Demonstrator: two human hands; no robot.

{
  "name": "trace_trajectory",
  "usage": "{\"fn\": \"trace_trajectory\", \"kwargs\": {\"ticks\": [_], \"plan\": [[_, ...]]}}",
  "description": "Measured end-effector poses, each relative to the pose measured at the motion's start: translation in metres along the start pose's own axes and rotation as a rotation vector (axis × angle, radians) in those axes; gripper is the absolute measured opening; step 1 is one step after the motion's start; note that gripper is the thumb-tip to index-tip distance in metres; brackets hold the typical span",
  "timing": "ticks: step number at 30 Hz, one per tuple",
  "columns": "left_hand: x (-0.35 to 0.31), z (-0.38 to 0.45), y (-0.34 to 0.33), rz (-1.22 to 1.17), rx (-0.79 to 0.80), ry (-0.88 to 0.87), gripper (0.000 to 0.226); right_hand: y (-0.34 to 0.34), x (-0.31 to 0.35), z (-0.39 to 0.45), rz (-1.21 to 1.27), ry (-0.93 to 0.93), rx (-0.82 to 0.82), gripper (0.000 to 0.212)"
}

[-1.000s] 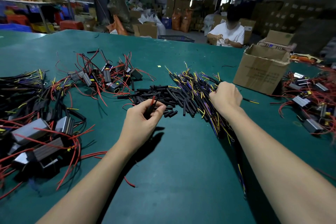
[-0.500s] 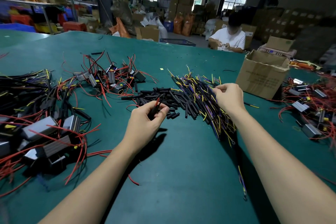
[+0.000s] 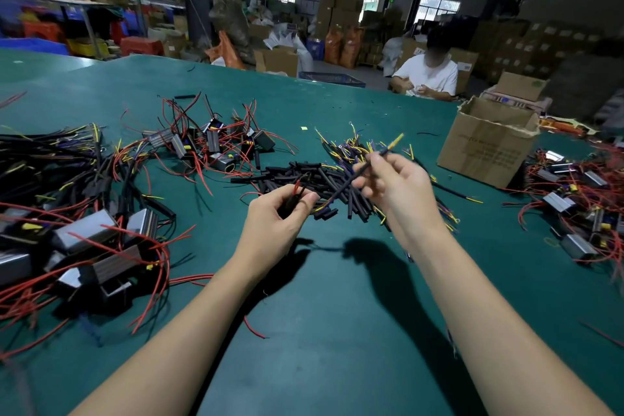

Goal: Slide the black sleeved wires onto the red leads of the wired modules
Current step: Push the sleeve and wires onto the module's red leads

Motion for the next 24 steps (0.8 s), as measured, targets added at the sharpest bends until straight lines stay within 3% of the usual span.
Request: {"fn": "trace_trajectory", "kwargs": {"ticks": [6,24], "plan": [[-0.007,0.0,0.001,-0.044,0.012,0.003,0.017,0.017,-0.032,-0.028,0.3,-0.102,-0.089,0.014],[-0.002,-0.001,-0.001,0.005,0.056,0.082,0.028,0.019,-0.031,-0.029,0.267,-0.095,0.044,0.019]]}}
Point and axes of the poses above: each hand's wrist, its own z-axis towards the middle knuckle, its own y-axis out of the back of the hand, x = y × z, the point moved 8 cm from there along z, towards the middle knuckle, and after that the axes turned 6 degrees about -x, right-handed, at the moved point
